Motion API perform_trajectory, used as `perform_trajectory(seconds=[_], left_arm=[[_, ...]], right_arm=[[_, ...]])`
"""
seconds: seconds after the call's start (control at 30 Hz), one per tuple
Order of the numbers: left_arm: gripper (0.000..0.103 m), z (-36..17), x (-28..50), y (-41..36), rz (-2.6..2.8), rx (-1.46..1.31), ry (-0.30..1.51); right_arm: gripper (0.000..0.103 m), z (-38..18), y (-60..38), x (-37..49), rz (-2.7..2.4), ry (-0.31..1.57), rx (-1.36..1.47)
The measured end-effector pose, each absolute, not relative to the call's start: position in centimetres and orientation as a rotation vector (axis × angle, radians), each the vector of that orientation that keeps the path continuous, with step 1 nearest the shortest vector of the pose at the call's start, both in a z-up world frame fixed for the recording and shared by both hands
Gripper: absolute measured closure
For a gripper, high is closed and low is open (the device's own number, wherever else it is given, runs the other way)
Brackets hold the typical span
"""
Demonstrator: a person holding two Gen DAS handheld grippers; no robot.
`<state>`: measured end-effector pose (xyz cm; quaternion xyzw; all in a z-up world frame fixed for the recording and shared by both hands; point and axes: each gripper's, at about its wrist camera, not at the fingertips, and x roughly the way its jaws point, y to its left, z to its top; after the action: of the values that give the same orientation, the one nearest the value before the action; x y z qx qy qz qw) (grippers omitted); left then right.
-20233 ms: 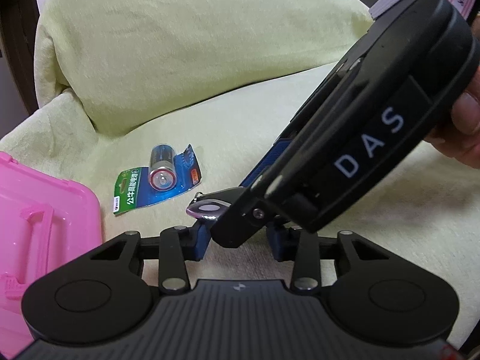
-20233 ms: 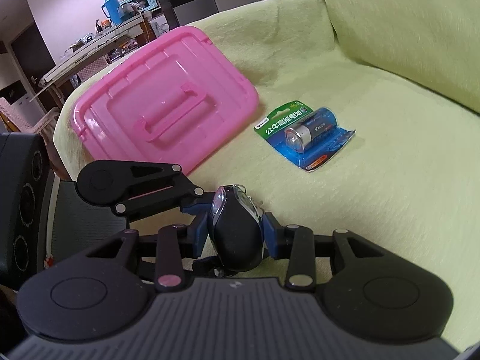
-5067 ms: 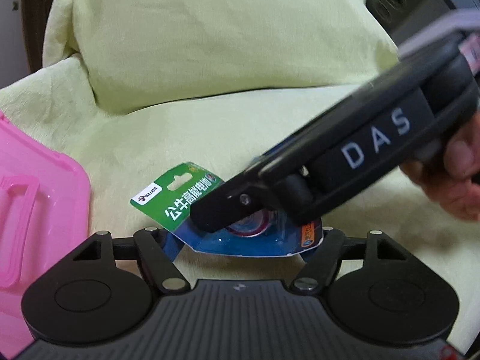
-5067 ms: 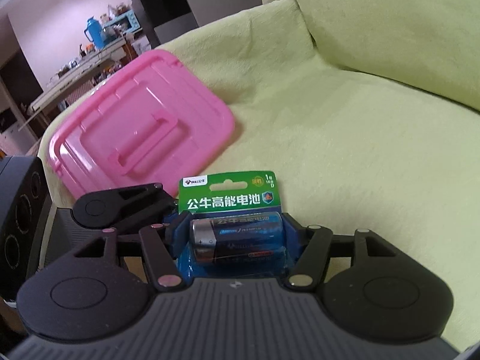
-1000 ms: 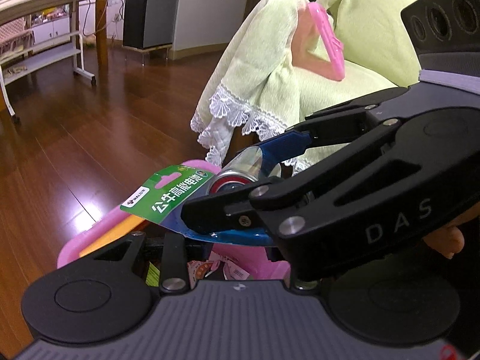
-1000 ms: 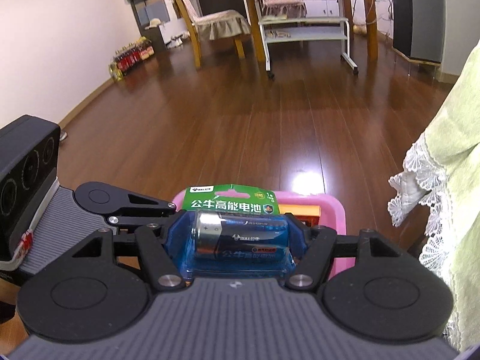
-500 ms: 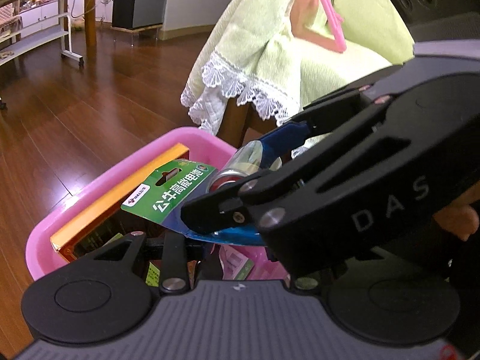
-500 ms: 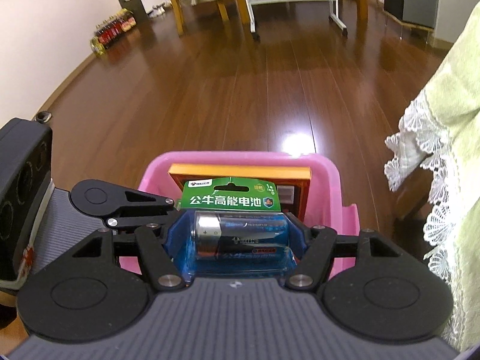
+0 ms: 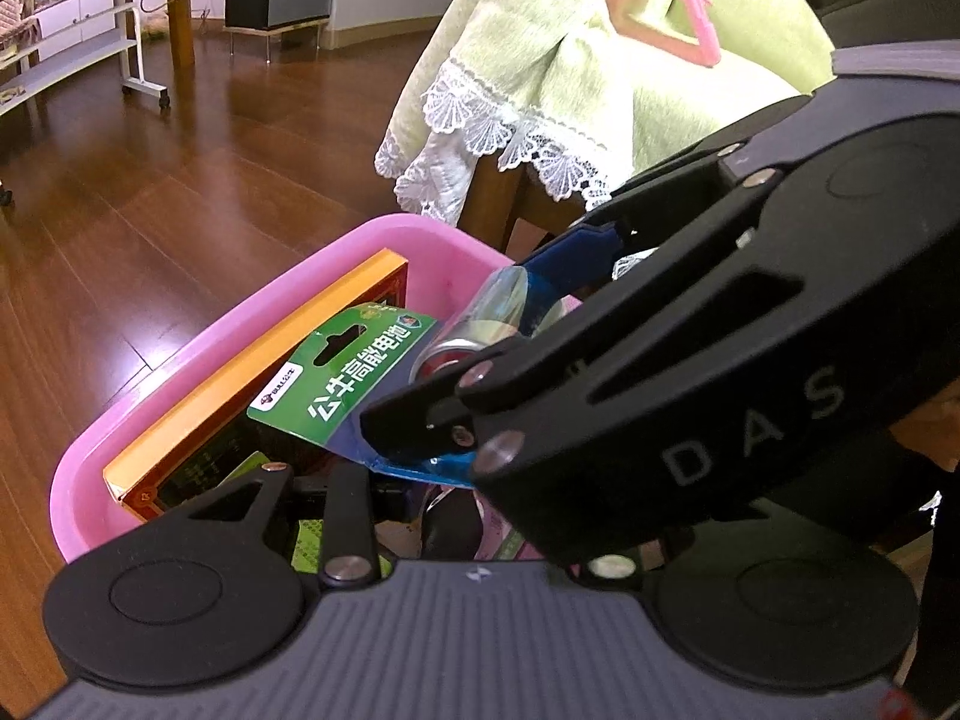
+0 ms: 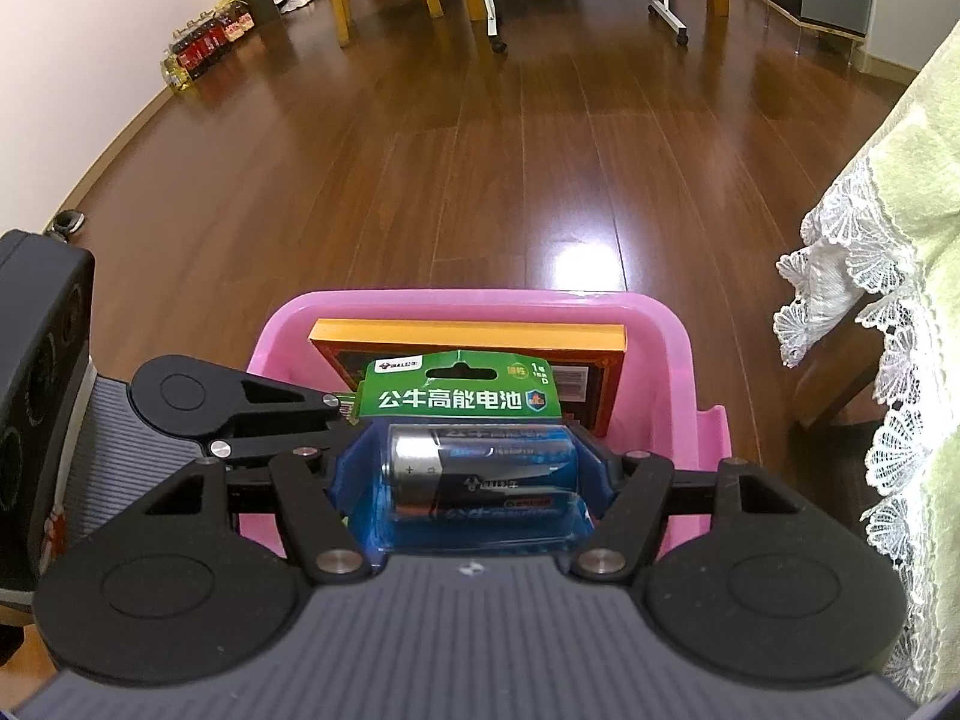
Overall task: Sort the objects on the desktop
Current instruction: 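Bring the battery pack with the right gripper over the pink tub, then lower the battery pack into the tub and open the right gripper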
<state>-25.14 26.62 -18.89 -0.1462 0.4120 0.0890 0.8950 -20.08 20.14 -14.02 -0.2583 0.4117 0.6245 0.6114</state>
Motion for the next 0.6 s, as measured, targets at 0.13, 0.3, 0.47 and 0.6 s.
perform_trajectory(seconds=[0.13, 0.3, 0.47, 0.6], left_arm=[[0.066, -19.1, -24.8, 26.7, 0.185, -0.294, 0.879], [0.066, -19.3, -24.4, 26.7, 0.187, -0.284, 0.904], [0.066, -19.5, -24.1, 26.6, 0.188, -0.269, 0.927], [0.066, -19.6, -23.8, 26.5, 0.191, -0.257, 0.941]], right_arm=[[0.038, -14.3, 20.4, -20.0, 1.430, 0.953, -0.605], [0.038, -14.6, 20.7, -19.9, 1.422, 0.960, -0.611], [0.038, -14.7, 20.7, -20.0, 1.418, 0.960, -0.622], [0.038, -14.7, 20.6, -20.0, 1.415, 0.956, -0.629]])
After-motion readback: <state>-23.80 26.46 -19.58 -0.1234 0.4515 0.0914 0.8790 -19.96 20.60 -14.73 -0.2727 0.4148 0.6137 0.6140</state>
